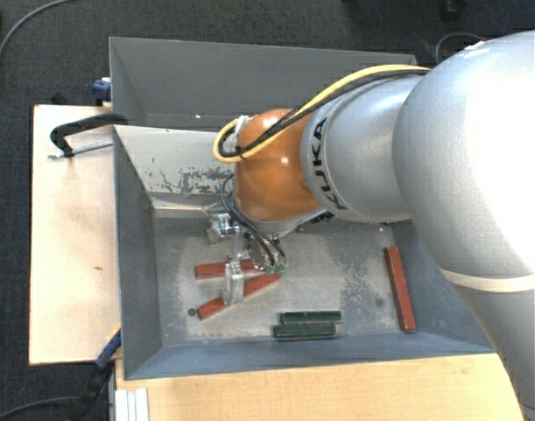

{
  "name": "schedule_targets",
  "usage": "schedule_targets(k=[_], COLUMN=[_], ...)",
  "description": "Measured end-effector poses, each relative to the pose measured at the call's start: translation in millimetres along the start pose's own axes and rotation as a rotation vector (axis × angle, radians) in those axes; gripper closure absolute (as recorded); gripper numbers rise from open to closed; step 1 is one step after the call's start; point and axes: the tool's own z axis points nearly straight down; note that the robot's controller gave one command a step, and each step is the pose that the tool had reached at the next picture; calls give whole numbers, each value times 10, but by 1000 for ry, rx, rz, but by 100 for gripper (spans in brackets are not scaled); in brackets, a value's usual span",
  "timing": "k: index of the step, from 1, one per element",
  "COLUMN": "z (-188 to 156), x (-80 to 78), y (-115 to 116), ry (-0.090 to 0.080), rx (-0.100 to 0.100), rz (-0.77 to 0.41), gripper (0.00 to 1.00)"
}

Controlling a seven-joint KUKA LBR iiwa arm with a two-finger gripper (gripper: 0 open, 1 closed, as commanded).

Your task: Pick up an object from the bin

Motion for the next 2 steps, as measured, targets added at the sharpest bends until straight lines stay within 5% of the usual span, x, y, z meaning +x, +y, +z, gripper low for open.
schedule_targets(k=[1,2], z=[-21,0], x=[-17,-1], y=[6,0], ry=[-6,-1], rx=[-2,0], rz=[0,0], gripper=[100,0])
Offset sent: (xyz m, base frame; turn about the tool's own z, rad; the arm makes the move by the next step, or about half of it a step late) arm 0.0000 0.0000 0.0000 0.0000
